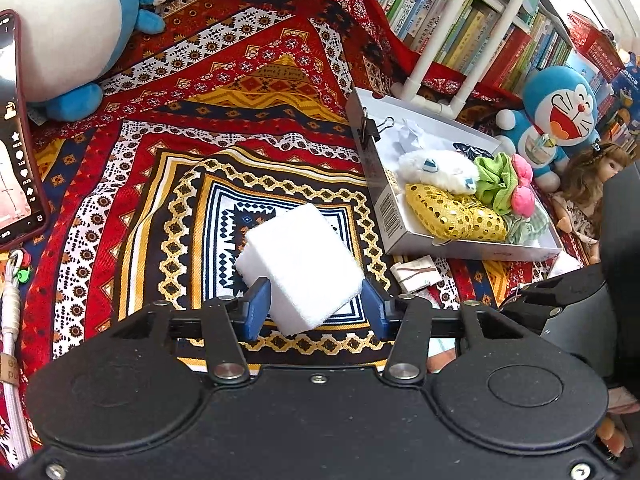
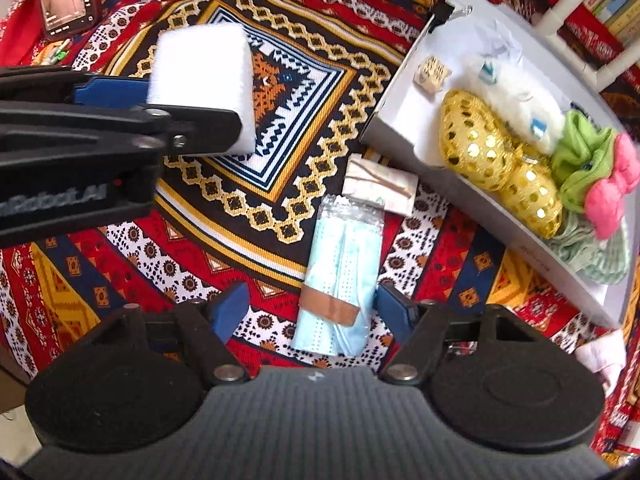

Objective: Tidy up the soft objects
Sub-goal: 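Close the left gripper on the foam cube while the right gripper grasps the mask packet, then carry the foam cube with the left tool into the tray while the right tool carries the mask packet there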

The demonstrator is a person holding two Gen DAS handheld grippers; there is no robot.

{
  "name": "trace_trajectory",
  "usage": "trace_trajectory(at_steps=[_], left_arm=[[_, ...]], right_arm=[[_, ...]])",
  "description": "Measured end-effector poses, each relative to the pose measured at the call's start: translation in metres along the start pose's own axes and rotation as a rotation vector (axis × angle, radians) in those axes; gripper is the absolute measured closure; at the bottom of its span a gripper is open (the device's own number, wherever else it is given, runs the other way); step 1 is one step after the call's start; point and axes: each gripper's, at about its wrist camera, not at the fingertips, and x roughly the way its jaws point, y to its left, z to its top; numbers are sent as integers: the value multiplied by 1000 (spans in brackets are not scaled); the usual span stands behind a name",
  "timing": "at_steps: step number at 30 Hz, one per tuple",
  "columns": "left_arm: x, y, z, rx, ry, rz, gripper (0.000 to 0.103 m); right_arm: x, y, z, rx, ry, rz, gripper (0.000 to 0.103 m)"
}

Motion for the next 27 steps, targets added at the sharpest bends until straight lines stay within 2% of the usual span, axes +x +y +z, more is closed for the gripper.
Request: trace_trajectory(at_steps=[3, 6, 15, 20, 27], left_arm=[[-1, -2, 0, 6, -4, 4, 57], [-3, -5, -1, 14, -10, 8, 57], [-24, -24, -3, 42, -33, -31, 58], [-40, -54, 1, 93, -58, -56, 58], [-60, -105, -1, 176, -77, -104, 58]], right_arm=[[-2, -3, 5, 18, -1, 11, 60], [-12, 1, 1, -6, -42, -25, 61], [-66, -4, -25, -12, -173, 83, 61], [-99, -30, -49, 33, -268, 154, 61], [-138, -78, -90, 124, -393, 203, 60]])
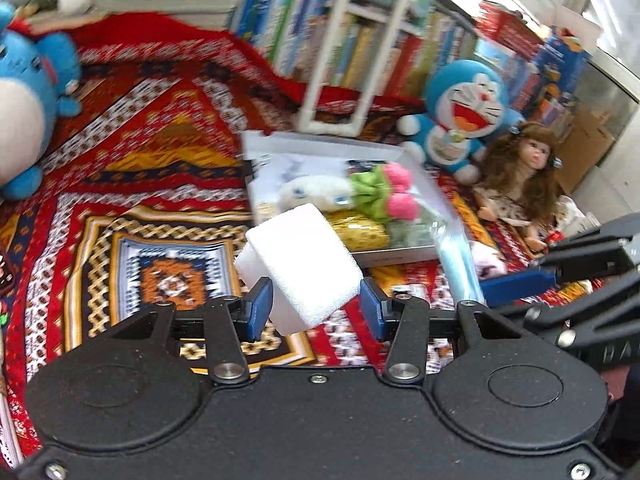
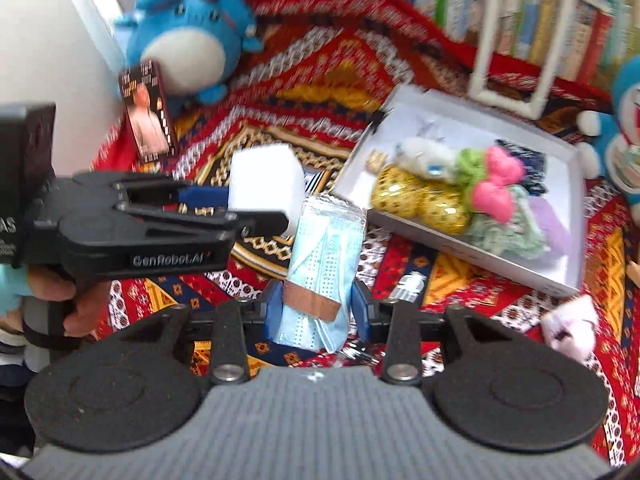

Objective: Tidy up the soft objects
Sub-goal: 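Carry the foam cube with the left tool into the tray while the right tool carries the mask packet there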

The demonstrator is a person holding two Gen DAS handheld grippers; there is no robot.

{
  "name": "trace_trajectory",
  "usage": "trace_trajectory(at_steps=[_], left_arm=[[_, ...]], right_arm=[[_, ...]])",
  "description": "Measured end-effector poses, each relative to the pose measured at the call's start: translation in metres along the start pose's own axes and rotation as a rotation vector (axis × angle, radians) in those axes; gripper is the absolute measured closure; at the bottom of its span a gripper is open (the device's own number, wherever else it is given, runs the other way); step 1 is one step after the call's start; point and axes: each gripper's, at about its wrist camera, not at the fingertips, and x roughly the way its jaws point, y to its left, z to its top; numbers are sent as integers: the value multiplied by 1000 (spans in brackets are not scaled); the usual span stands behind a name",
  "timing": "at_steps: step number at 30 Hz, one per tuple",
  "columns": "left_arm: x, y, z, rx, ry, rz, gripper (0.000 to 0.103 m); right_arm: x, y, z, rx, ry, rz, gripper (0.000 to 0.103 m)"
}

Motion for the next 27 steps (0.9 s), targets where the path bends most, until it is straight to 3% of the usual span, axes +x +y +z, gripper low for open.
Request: trace_trajectory(at_steps=[4, 14, 27], left_arm=[[-1, -29, 6, 54, 0, -20, 58], [27, -73, 40, 88, 3, -20, 58], [101, -62, 108, 33, 12, 56, 58]], right_arm=[[-22, -25, -12, 33, -45, -5, 60], [-28, -86, -20, 156, -79, -88, 60], [-1, -170, 16, 314, -177, -217, 59]])
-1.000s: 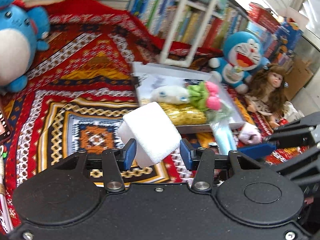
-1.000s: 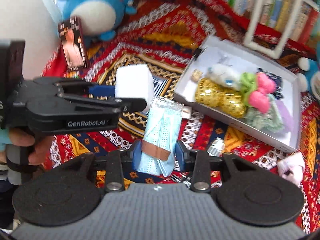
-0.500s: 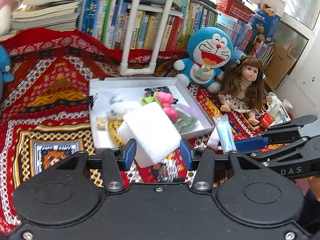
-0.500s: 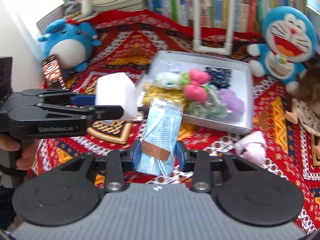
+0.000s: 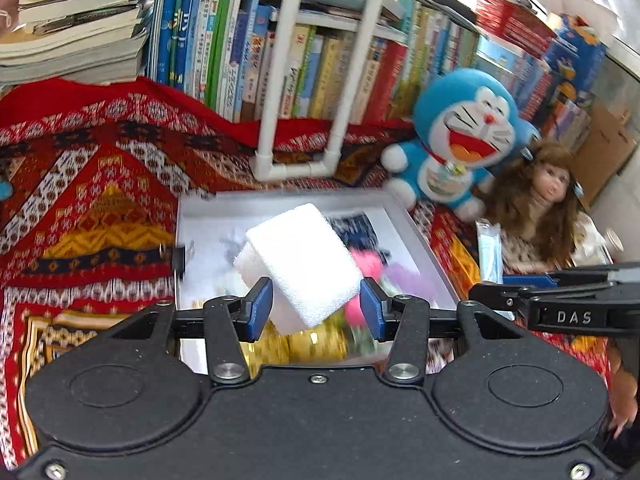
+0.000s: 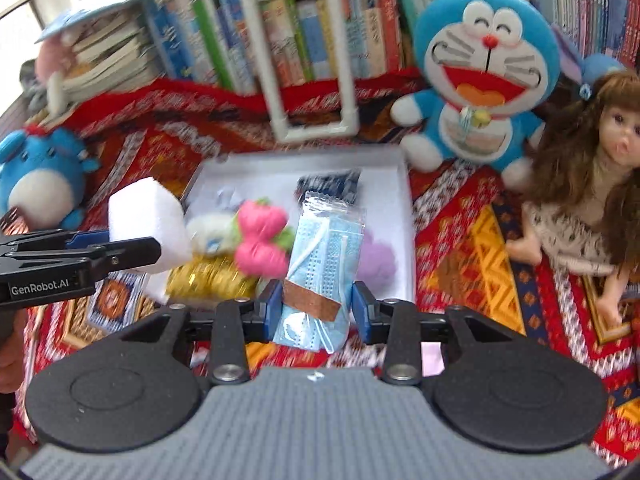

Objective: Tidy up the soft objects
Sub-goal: 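Carry the foam cube with the left tool into the tray while the right tool carries the mask packet there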

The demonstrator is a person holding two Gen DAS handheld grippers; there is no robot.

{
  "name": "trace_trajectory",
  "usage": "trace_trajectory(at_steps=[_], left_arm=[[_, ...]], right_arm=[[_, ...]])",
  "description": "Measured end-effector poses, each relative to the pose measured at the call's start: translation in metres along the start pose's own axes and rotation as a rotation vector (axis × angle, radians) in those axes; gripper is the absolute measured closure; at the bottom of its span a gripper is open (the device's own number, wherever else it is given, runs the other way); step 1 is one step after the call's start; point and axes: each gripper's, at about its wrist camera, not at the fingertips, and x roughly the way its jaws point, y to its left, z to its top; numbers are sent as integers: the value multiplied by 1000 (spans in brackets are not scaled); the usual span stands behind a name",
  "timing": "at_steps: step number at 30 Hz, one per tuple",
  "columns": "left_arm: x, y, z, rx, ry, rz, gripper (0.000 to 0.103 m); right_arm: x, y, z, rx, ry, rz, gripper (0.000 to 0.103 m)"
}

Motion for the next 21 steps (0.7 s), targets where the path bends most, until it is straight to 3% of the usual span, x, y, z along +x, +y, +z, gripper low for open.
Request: trace_trajectory(at_steps=[8, 16, 21], left_arm=[[55, 16, 40, -19, 14, 65, 58], [102, 31, 48, -30, 58, 80, 58], [127, 28, 50, -22, 94, 41, 57]], right_arm=[[59, -27, 44, 98, -16, -42, 59], [117, -42, 48, 114, 0, -50, 59], [140, -45, 51, 104, 41, -79, 59]])
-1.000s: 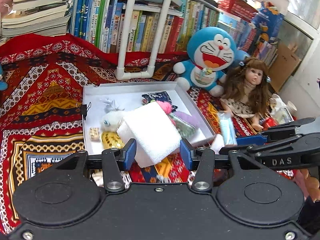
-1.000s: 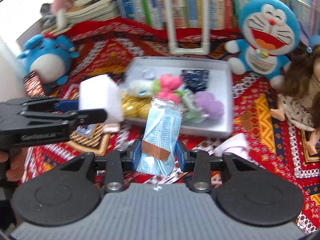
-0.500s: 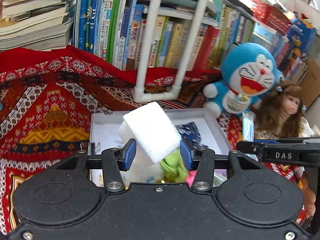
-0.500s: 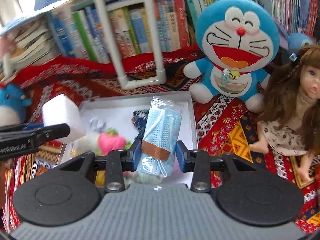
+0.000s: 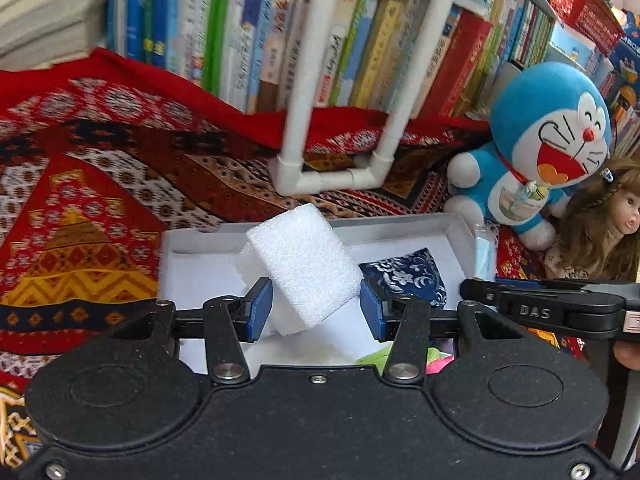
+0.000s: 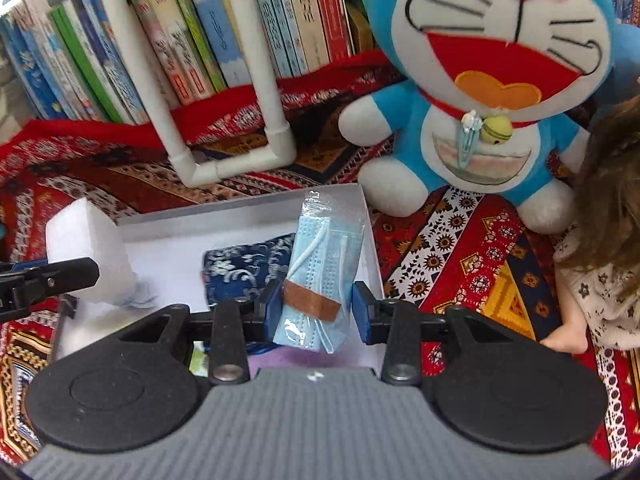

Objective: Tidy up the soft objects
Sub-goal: 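Carry the foam cube with the left tool into the tray while the right tool carries the mask packet there, then open the left gripper releasing the cube while the right gripper releases the mask packet, then move the left tool to the small white paper packet while the right tool approaches the pink cloth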

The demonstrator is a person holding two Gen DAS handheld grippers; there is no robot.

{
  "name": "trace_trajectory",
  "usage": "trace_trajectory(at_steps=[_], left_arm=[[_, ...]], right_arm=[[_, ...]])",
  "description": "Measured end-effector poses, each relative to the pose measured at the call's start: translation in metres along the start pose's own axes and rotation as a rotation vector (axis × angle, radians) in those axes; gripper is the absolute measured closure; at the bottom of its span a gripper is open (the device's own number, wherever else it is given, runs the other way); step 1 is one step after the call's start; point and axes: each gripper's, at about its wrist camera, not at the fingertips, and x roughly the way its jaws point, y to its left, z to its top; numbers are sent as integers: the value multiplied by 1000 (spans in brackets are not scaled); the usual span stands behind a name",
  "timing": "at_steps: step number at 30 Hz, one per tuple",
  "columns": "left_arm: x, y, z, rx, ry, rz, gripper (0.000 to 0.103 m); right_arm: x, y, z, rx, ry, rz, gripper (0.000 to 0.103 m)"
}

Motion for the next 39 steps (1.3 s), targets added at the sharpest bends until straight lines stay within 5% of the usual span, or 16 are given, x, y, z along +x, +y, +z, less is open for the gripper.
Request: trace_trajectory(at_steps=[9, 19, 29, 39], left_arm=[[23, -11, -8, 10, 39, 4, 55], [-51, -10, -28, 37, -28, 4, 39], [-148, 20, -114, 50, -141, 25, 32], [-160, 34, -206, 27, -221, 67, 32]], right_arm=[[15, -2, -5, -2, 33, 3, 44], [-46, 2, -17, -18, -8, 72, 23], [-140, -11, -80, -127, -194, 163, 15], [-165, -55, -145, -87, -310, 138, 14]])
